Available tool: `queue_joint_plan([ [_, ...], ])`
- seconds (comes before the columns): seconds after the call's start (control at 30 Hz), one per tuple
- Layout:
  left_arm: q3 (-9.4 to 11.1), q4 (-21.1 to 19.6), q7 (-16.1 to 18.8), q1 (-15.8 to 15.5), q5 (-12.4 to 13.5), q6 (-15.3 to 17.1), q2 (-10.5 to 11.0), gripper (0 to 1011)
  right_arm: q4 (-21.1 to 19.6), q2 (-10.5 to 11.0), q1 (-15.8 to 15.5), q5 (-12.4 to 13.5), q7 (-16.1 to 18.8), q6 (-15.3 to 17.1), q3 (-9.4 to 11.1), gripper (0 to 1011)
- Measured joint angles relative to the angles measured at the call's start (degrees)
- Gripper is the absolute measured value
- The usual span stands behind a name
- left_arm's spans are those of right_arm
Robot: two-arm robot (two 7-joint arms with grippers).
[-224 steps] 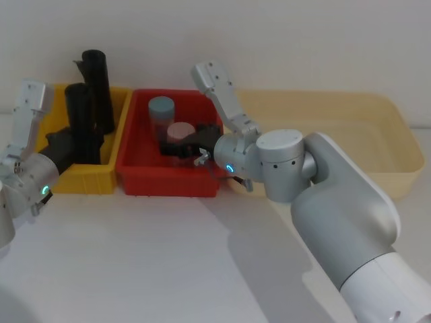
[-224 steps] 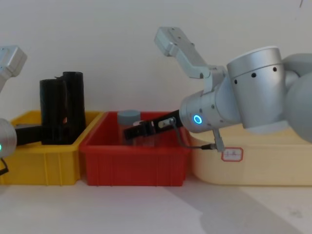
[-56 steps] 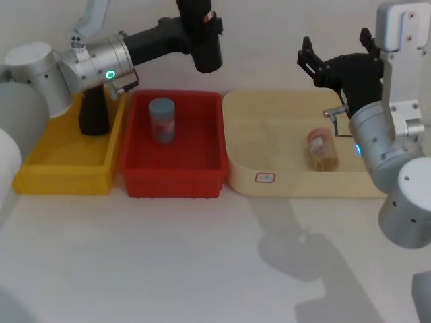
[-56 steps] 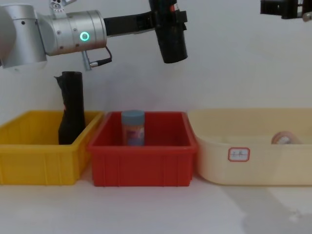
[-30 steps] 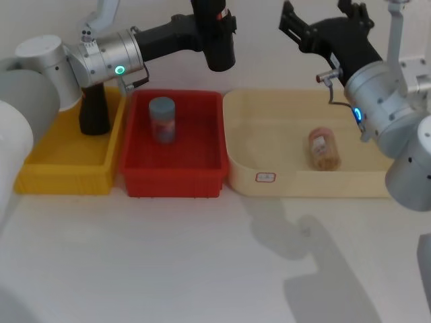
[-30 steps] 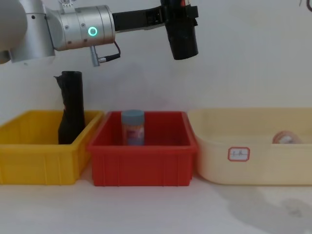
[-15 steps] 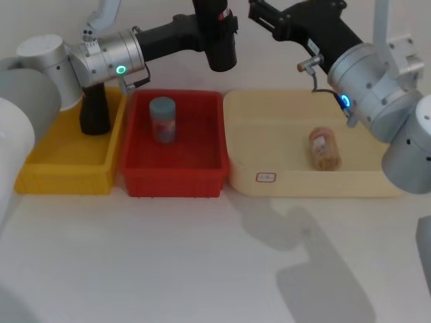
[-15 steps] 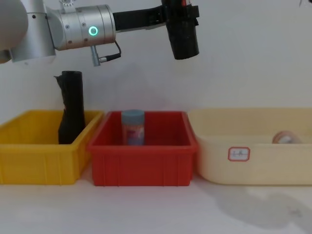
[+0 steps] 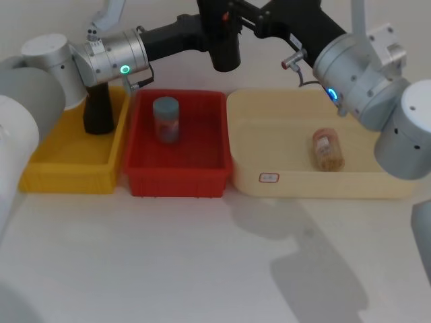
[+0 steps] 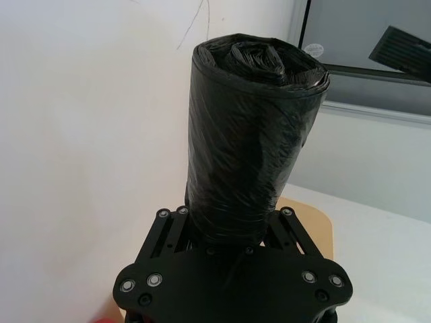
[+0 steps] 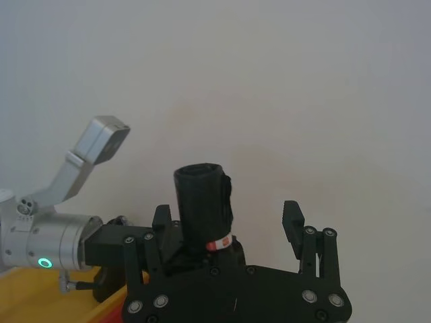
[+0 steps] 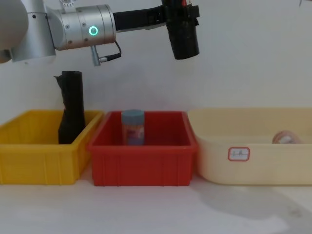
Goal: Pick up the garbage bag with the one hand and transfer it to the other hand.
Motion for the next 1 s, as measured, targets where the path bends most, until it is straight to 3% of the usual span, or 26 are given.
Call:
queue_joint_plan([
  [0.43, 0.0, 0.1, -0.1, -0.1, 0.0, 0.0, 0.0, 393, 4.1, 0.1, 3.8, -0.9, 1.5, -0.7, -2.6, 1001],
  [1.0, 0.0, 0.1, -0.1, -0.1, 0.0, 0.0, 0.0, 393, 11.6, -2.1, 8.5, -2.2, 1.5, -0.8, -4.3, 1001],
])
